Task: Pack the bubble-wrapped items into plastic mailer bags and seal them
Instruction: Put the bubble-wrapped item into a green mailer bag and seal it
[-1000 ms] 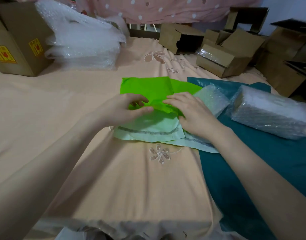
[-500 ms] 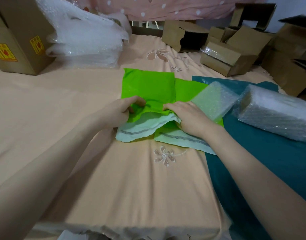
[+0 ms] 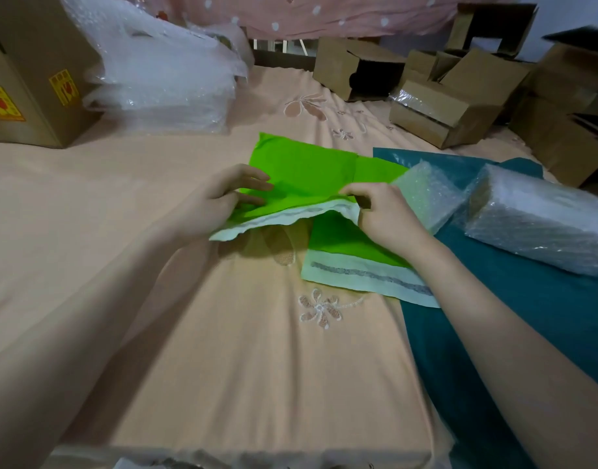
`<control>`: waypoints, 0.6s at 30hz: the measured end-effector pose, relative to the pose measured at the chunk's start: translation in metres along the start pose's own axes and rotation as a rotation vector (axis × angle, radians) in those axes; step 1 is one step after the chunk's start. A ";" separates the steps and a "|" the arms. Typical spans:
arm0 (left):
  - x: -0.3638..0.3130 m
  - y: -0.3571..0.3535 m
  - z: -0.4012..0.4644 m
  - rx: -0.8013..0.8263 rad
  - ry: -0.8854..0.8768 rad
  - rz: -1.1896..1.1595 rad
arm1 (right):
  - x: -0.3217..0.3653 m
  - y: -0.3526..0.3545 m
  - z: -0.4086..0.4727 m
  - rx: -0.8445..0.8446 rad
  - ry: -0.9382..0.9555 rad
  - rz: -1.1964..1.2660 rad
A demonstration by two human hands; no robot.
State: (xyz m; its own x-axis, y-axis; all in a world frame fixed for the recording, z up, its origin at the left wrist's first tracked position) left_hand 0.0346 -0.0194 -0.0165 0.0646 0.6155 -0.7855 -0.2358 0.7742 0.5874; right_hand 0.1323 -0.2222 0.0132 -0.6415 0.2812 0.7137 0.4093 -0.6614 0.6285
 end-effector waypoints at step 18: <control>-0.019 -0.001 0.002 -0.217 0.134 0.458 | -0.018 0.008 -0.006 -0.225 -0.245 0.144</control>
State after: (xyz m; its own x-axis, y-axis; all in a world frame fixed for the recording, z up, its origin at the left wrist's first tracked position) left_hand 0.0358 -0.0319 -0.0018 -0.2139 0.8483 -0.4844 -0.4075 0.3732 0.8335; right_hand 0.1434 -0.2370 0.0033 -0.4018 0.3143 0.8601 0.3136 -0.8352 0.4518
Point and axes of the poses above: each hand's wrist, its own z-axis towards the middle knuckle, its own y-axis out of the back of the hand, x = y × z, the point moved 5 cm from there along z, towards the middle knuckle, and after that the axes turned 14 degrees about z, right-handed, at the moved point
